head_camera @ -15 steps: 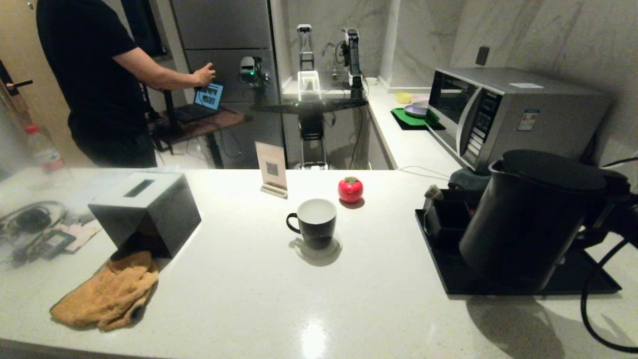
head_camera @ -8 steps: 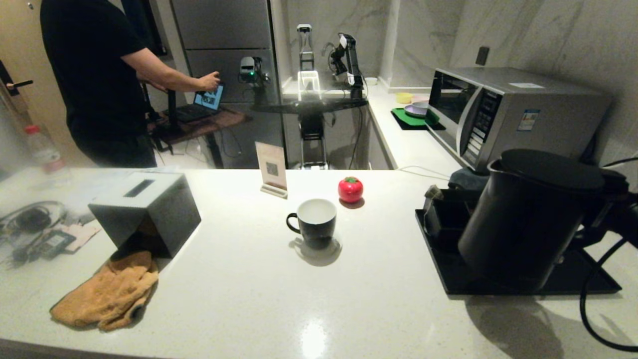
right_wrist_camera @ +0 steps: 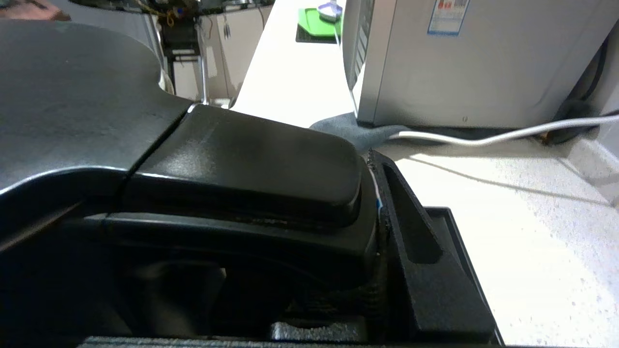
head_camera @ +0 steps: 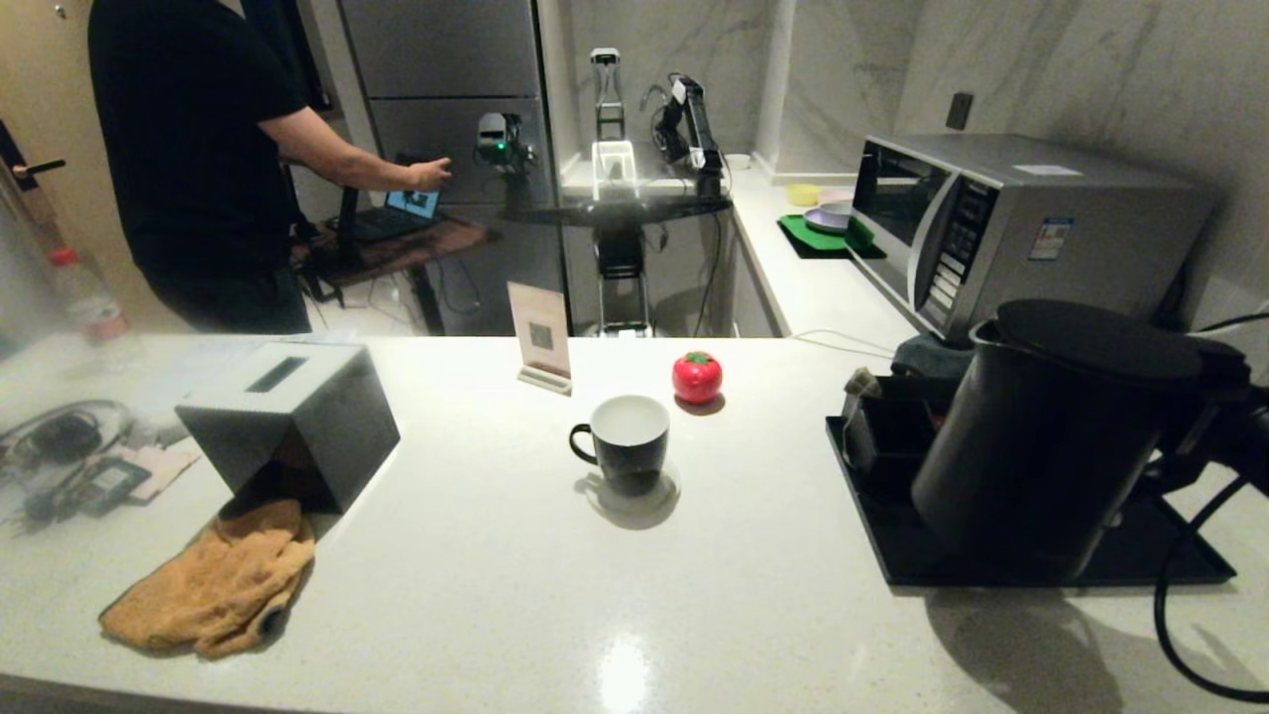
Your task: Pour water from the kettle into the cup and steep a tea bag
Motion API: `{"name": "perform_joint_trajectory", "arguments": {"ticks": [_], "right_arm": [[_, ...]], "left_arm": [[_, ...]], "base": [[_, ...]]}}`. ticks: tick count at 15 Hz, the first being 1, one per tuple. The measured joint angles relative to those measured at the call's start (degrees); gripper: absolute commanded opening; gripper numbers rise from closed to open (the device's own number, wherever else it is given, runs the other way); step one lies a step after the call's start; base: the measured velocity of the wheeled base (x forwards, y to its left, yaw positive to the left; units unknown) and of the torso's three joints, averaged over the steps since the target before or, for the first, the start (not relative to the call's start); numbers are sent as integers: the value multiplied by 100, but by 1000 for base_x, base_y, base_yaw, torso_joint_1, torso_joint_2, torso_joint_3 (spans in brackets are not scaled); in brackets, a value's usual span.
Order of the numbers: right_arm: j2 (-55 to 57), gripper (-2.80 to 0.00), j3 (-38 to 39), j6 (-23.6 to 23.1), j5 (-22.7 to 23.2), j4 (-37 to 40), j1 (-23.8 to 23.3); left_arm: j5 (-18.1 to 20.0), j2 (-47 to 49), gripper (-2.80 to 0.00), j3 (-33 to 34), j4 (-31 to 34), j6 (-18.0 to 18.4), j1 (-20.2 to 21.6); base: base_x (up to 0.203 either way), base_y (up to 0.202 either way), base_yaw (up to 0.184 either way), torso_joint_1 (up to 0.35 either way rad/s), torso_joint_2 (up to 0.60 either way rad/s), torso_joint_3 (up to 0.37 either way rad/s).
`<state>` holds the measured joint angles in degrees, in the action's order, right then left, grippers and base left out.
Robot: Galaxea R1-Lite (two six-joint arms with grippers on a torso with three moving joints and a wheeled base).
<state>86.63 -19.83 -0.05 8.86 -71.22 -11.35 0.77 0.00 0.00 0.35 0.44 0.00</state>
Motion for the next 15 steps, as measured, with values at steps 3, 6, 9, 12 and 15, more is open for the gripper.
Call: {"name": "perform_joint_trajectory", "arguments": {"ticks": [3,6,9,12,15], "right_arm": [[0,-280,7,3,-5,2,0],[-9,-280,11,-2,-7,5,9],[-29,-280,21,-2,-5,0,2],[-52,-280,35,-2,-7,0,0],[-57,-280,33,-2,-11,-4,0]], "left_arm": [[-2,0,-280,0,-1,0,0],[2,0,-280,0,-6,-6,0],[-1,0,-280,0,-9,-2,0],[4,0,-280,0,-9,-2,0],[8,0,-280,0,-11,-4,0]], "base": [[0,0,0,0,0,0],[0,0,0,0,0,0],[0,0,0,0,0,0],[0,0,0,0,0,0],[0,0,0,0,0,0]]}}
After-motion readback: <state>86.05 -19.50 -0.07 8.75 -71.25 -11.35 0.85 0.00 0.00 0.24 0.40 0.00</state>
